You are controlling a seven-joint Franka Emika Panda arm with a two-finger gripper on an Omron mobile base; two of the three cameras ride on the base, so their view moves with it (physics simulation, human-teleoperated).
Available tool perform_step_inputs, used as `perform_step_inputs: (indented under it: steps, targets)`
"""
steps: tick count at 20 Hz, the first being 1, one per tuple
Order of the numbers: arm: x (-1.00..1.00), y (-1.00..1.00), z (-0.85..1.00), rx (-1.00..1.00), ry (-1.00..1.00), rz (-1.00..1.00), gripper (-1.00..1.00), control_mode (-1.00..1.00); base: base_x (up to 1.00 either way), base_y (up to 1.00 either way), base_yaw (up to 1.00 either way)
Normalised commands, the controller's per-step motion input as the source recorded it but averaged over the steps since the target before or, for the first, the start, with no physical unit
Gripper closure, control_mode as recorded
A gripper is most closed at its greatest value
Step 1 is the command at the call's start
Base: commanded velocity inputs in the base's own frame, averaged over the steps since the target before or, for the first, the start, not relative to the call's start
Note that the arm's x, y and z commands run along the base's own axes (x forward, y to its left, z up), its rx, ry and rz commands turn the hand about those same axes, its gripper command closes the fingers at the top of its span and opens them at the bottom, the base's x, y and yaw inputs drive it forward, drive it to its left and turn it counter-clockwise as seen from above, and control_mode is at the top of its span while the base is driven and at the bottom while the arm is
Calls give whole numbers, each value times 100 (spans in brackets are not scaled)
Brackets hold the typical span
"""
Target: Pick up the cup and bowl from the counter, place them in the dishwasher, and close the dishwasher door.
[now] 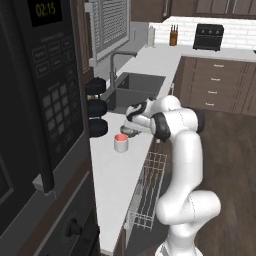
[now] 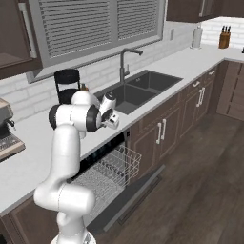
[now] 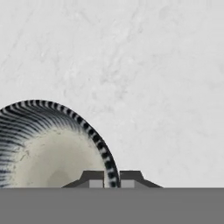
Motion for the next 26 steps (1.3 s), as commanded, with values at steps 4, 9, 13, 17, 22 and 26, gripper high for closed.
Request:
perform_step_inputs:
  steps: [4,9,13,17,22,26]
  targets:
    - [-51,-62,15,1,6,-21,100,-100,0,0,0]
    - [-97,-83,18,0,5,-15,100,-100,0,0,0]
    - [-100,-92,14,0,0,-6,100,-100,0,0,0]
    - [-100,-69,-1,0,0,0,100,-100,0,0,0]
    - [-100,-41,-31,0,-11,0,100,-100,0,0,0]
    - [-62,-3,-74,5,-21,2,100,-100,0,0,0]
